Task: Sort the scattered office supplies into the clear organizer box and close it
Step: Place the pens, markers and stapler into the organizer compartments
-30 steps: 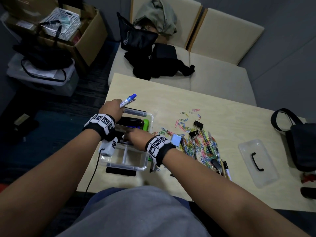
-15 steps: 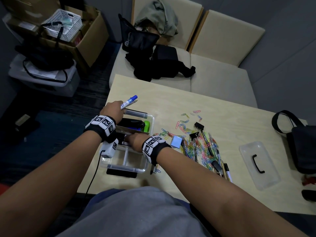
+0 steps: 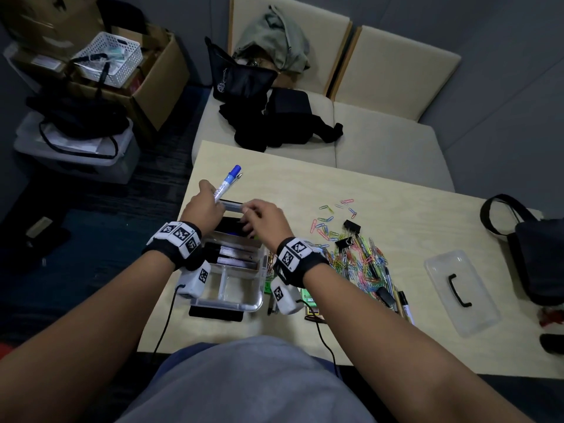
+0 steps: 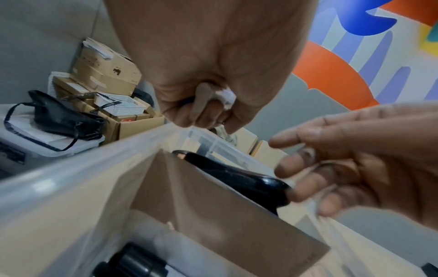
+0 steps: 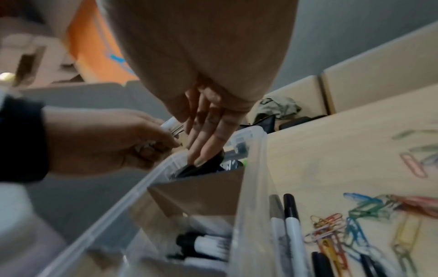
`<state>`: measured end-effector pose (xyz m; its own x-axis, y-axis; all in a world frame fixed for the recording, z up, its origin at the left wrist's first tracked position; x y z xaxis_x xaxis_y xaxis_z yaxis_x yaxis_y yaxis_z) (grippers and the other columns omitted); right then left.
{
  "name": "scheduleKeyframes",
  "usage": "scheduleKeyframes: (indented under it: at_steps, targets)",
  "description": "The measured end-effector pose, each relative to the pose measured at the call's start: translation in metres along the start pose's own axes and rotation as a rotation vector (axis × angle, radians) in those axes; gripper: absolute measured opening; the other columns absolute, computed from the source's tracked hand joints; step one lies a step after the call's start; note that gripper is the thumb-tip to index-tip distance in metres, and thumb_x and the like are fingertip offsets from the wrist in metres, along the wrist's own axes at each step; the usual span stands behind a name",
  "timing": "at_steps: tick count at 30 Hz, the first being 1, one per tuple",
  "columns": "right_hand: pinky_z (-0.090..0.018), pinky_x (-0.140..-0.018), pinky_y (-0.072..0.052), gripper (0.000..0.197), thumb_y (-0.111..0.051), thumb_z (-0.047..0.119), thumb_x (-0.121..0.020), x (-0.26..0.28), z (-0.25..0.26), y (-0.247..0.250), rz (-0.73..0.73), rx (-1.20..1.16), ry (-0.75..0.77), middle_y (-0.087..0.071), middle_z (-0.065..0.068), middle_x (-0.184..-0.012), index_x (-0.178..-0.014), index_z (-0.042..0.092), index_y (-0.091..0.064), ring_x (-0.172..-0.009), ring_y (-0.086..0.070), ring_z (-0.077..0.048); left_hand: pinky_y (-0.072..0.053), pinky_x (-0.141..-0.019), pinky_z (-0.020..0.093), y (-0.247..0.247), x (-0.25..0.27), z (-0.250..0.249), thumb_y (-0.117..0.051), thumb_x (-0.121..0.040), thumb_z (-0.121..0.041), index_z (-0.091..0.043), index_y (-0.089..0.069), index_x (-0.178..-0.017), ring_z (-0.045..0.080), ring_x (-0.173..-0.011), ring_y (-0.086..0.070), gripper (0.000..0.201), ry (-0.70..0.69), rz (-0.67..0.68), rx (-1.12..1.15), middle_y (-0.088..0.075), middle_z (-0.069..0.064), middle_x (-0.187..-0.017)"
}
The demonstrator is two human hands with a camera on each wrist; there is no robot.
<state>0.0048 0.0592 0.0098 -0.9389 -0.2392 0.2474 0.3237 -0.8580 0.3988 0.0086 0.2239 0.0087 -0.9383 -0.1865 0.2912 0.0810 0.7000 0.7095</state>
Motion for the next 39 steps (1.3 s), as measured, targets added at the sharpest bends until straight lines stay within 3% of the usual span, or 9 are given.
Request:
scheduleKeyframes:
  at_steps: [4, 9, 16, 21, 26, 30, 33, 36, 39]
  targets:
    - [-0.033, -0.063, -0.051, 0.024, -0.054, 0.029, -0.100, -0.012, 0.006, 0.010, -0.077, -0.188, -0.058, -0.058, 0.000, -0.075, -0.105, 0.010, -0.067, -0.065, -0.055, -0.015, -0.034, -0.053, 0.033, -0.010, 0.015, -0.022, -0.049, -0.092, -0.014, -0.009, -0.034, -0.102, 0.029, -0.060, -0.050, 0.019, -0.101, 0.086, 0.092, -0.052, 0.009, -0.074]
    - [-0.031, -0.062, -0.039, 0.031, -0.060, 0.028, -0.096, -0.014, 0.010, 0.018, -0.148, -0.278, -0.036, -0.049, -0.007, -0.070, -0.092, -0.001, -0.070, -0.063, -0.042, -0.015, -0.035, -0.051, 0.032, -0.020, 0.022, -0.036, -0.047, -0.094, -0.014, -0.010, -0.032, -0.101, 0.027, -0.057, -0.047, 0.017, -0.171, 0.161, 0.065, -0.050, 0.008, -0.071]
    - [-0.026, -0.064, -0.043, 0.016, -0.063, 0.018, -0.095, -0.009, 0.009, 0.022, -0.158, -0.397, 0.007, -0.060, 0.000, -0.075, -0.094, 0.004, -0.071, -0.061, -0.049, -0.002, -0.051, -0.062, 0.045, -0.027, 0.023, -0.041, -0.050, -0.094, -0.020, -0.013, -0.035, -0.110, 0.031, -0.070, -0.061, 0.023, -0.214, 0.206, 0.009, -0.060, 0.011, -0.084]
    - [-0.015, -0.058, -0.048, 0.019, -0.055, 0.011, -0.099, -0.004, 0.009, 0.028, -0.149, -0.394, 0.026, -0.065, -0.009, -0.085, -0.100, -0.004, -0.067, -0.068, -0.060, -0.004, -0.052, -0.072, 0.039, -0.026, 0.023, -0.039, -0.057, -0.088, -0.022, -0.014, -0.042, -0.117, 0.026, -0.080, -0.061, 0.033, -0.238, 0.242, -0.063, -0.062, 0.006, -0.090]
    - [-0.046, -0.077, -0.058, 0.021, -0.054, 0.014, -0.100, -0.005, 0.002, 0.020, -0.164, -0.432, -0.010, -0.068, -0.013, -0.086, -0.100, -0.002, -0.068, -0.077, -0.063, -0.022, -0.048, -0.067, 0.035, -0.031, 0.022, -0.034, -0.058, -0.090, -0.024, -0.015, -0.046, -0.107, 0.026, -0.080, -0.062, 0.023, -0.254, 0.262, -0.057, -0.062, 0.006, -0.087]
    - [-0.025, -0.062, -0.053, 0.018, -0.055, 0.015, -0.099, -0.006, 0.003, 0.029, -0.192, -0.407, 0.030, -0.068, -0.009, -0.080, -0.095, 0.003, -0.068, -0.071, -0.062, -0.019, -0.046, -0.067, 0.030, -0.020, 0.021, -0.031, -0.080, -0.076, -0.030, -0.020, -0.051, -0.109, 0.014, -0.077, -0.058, 0.044, -0.271, 0.310, -0.048, -0.061, -0.003, -0.088]
    - [-0.024, -0.062, -0.052, 0.018, -0.055, 0.014, -0.099, -0.008, -0.001, 0.045, -0.205, -0.367, 0.051, -0.066, -0.006, -0.078, -0.096, 0.002, -0.067, -0.070, -0.061, -0.015, -0.049, -0.075, 0.032, 0.004, 0.006, -0.017, -0.081, -0.073, -0.013, -0.019, -0.058, -0.108, 0.018, -0.084, -0.058, 0.042, -0.221, 0.359, -0.117, -0.059, 0.001, -0.095]
    - [-0.026, -0.065, -0.055, 0.018, -0.054, 0.011, -0.099, -0.007, -0.002, 0.051, -0.166, -0.302, 0.073, -0.067, -0.007, -0.082, -0.103, 0.000, -0.068, -0.074, -0.061, -0.016, -0.049, -0.088, 0.037, 0.025, -0.013, -0.004, -0.066, -0.082, -0.006, -0.021, -0.061, -0.106, 0.025, -0.099, -0.059, 0.029, -0.215, 0.183, -0.240, -0.057, 0.008, -0.110]
    - [-0.032, -0.071, -0.059, 0.017, -0.056, 0.012, -0.098, -0.003, 0.003, 0.040, -0.056, -0.199, 0.131, -0.070, -0.005, -0.090, -0.108, 0.007, -0.069, -0.078, -0.064, -0.016, -0.036, -0.099, 0.045, 0.027, -0.022, 0.000, -0.056, -0.092, -0.012, -0.027, -0.063, -0.119, 0.028, -0.115, -0.052, 0.032, -0.176, 0.046, -0.378, -0.055, 0.007, -0.123]
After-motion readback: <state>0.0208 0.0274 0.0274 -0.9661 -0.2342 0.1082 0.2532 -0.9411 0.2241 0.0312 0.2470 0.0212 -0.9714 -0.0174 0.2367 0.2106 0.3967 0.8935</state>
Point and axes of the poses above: each hand's wrist, its own x-axis away from the middle knuckle, its own y-axis out of the back of the hand, z = x × y, the point moved 2 cm from there along -x, towards the middle knuckle
